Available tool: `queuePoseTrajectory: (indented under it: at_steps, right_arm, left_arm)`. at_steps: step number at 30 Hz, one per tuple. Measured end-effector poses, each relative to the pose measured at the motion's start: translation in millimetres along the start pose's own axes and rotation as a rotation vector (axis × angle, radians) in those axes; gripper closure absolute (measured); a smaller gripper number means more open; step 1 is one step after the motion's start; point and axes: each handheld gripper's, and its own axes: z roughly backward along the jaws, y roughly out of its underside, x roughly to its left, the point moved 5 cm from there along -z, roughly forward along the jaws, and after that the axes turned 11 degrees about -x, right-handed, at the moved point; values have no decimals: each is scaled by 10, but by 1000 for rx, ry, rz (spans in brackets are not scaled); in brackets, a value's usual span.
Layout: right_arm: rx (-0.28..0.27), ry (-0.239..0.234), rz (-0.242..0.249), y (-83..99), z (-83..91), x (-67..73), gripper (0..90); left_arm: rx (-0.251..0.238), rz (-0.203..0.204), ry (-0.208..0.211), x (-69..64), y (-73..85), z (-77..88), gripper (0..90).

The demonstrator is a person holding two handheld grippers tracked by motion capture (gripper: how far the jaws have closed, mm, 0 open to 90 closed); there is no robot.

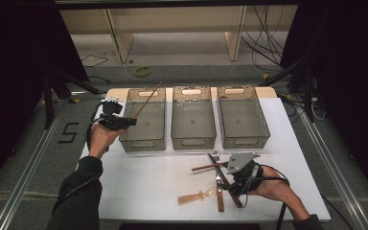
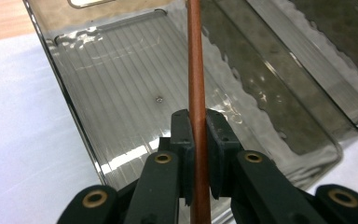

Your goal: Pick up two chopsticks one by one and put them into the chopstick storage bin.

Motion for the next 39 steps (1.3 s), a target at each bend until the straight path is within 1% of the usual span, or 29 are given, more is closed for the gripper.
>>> queuePoseTrajectory:
  at_steps: [4,7,9,10,11,12,13,14,16,18,21,23,26,28,29,31,32,33,35,36,38,39]
  right_arm:
    - [1,-2,-4,5,2,-2,343]
    - [1,-3,-7,6,1,-5,341]
    - [0,-5,-8,7,2,-7,341]
    - [0,-6,-9,8,1,-7,340]
    - [0,-7,-9,8,2,-7,340]
    - [-1,-8,-8,8,4,-7,340]
    - [-1,-8,-8,8,6,-9,339]
    - [-3,-8,-9,8,7,-10,340]
    - [-3,-6,-9,9,12,-15,339]
    - [-2,-2,-11,10,17,-21,339]
    - [-2,3,-13,15,27,-41,337]
    - [0,8,-17,21,42,-69,335]
    - [2,23,-21,30,79,-142,335]
    - [17,37,-24,46,100,-207,335]
    - [26,34,-27,58,104,-241,335]
    - [50,40,-21,82,102,-316,336]
    - [62,41,-22,93,95,-354,337]
    - [72,36,-23,105,82,-392,340]
    - [94,38,-28,131,50,-467,344]
    - [107,36,-27,147,26,-496,346]
    - [128,29,-29,176,-24,-536,360]
    - [134,19,-27,189,-50,-552,368]
  left_arm:
    - [6,17,-15,33,27,-54,822]
    - [11,19,-19,45,48,-88,820]
    - [8,19,-34,48,60,-116,814]
    - [10,21,-32,52,65,-123,809]
    - [12,24,-23,49,68,-128,785]
    - [10,23,-23,45,68,-131,740]
    - [7,21,-27,40,65,-126,678]
    - [-4,22,-27,32,59,-116,643]
    - [-13,25,-19,15,50,-87,582]
    - [-23,25,-10,-14,43,-47,497]
    - [-50,20,31,-94,39,49,417]
    - [-71,16,59,-173,50,128,361]
    - [-108,-18,98,-307,94,254,314]
    - [-129,-29,121,-400,141,336,282]
    - [-140,-34,138,-444,170,378,265]
    - [-156,-42,175,-530,241,451,249]
    - [-155,-54,183,-559,266,474,241]
    - [-158,-56,192,-596,288,499,232]
    - [-169,-70,222,-674,348,556,224]
    - [-172,-79,229,-708,374,575,220]
    - [-196,-83,238,-776,416,601,213]
    - [-195,-88,244,-806,438,608,211]
